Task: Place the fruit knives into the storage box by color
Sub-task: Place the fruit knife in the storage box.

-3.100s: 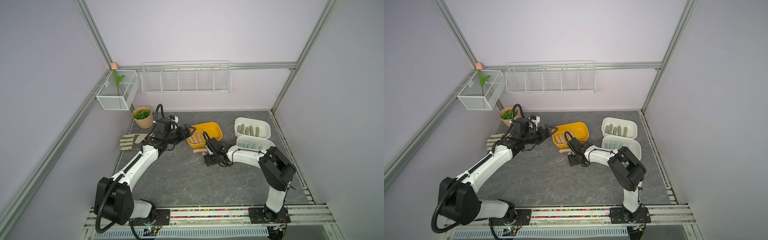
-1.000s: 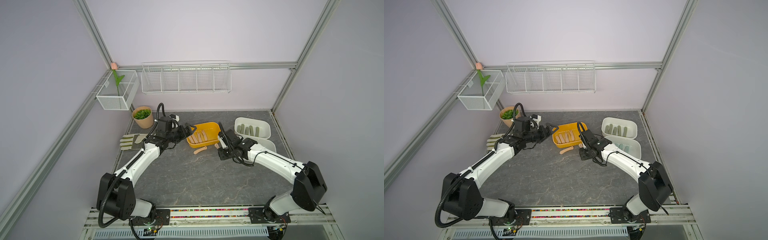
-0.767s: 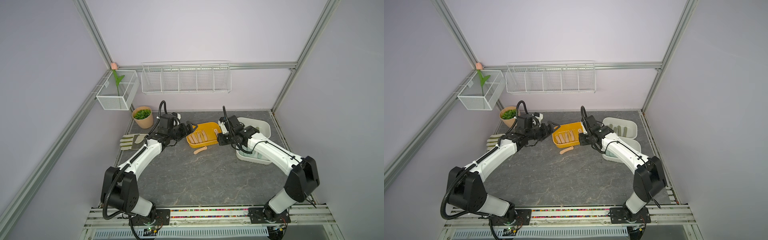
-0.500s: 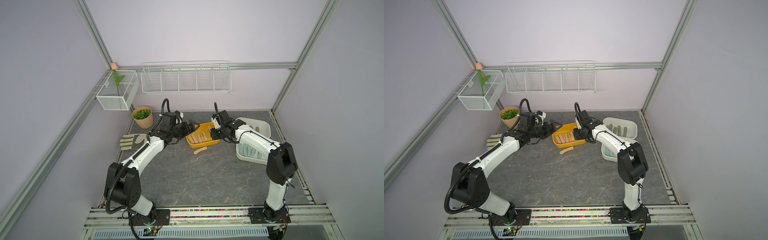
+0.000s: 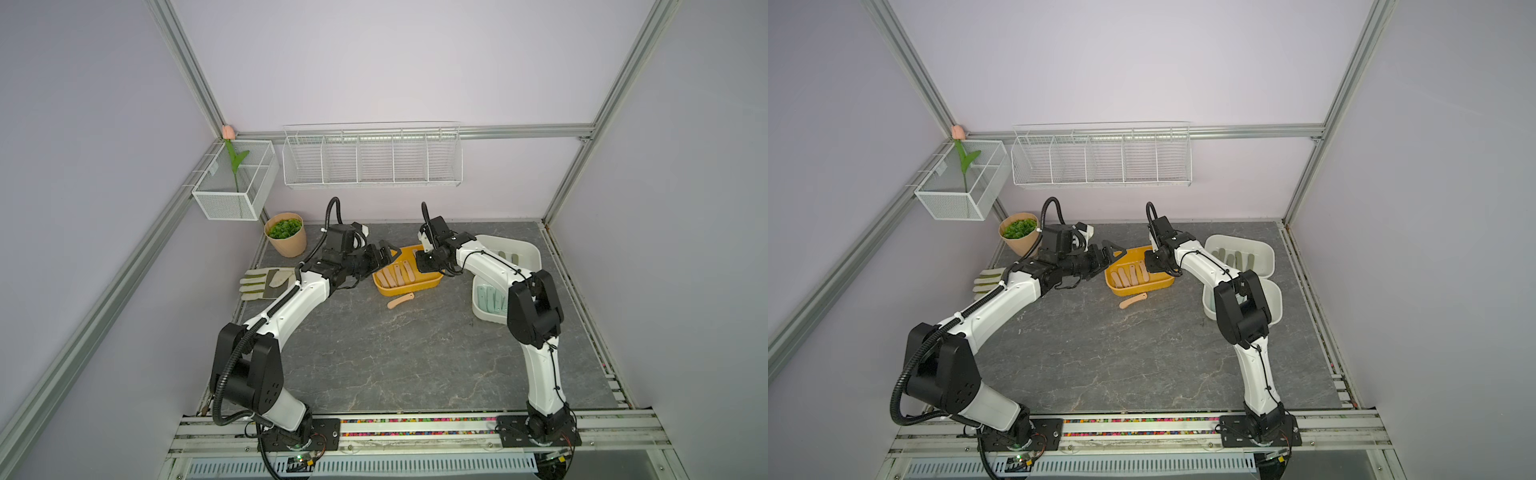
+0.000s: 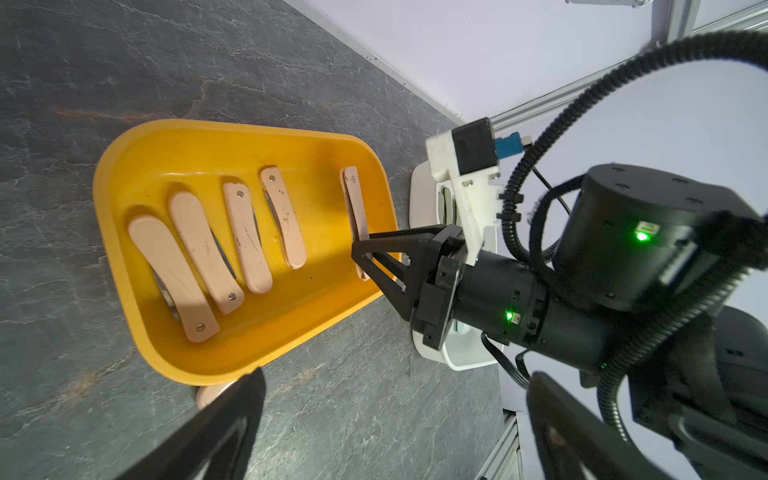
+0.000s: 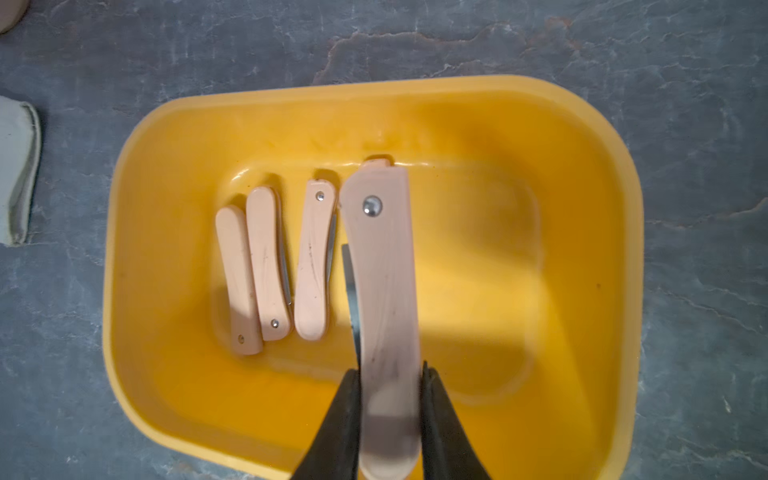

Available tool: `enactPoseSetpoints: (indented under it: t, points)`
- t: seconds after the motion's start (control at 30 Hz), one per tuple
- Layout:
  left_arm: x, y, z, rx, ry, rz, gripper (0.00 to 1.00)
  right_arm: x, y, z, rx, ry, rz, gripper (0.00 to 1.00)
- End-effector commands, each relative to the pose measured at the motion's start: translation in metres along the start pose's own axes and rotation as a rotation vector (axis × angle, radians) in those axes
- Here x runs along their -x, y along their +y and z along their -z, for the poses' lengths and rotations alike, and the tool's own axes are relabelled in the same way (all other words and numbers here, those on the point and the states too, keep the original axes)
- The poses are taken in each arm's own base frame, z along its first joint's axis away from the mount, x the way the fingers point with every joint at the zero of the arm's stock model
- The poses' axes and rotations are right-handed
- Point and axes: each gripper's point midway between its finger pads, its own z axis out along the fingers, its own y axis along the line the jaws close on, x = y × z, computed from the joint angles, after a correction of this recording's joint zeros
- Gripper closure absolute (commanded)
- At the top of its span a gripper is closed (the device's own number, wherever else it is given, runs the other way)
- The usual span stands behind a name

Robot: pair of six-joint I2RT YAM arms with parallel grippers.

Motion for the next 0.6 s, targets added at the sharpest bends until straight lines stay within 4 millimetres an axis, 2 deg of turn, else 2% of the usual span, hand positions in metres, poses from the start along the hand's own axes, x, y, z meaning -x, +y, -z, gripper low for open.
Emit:
enactPoseSetpoints:
  t: [0.0, 0.57]
  points:
    - [0.006, -0.009, -0.002, -0.016, -0.004, -0.031, 0.01, 0.000, -0.006, -0.011, -0.009, 0.027, 0.005, 0.80]
    - [0.004, -0.007, -0.004, -0.012, 0.008, -0.029, 0.01, -0.002, -0.017, -0.048, -0.027, 0.070, -0.026, 0.80]
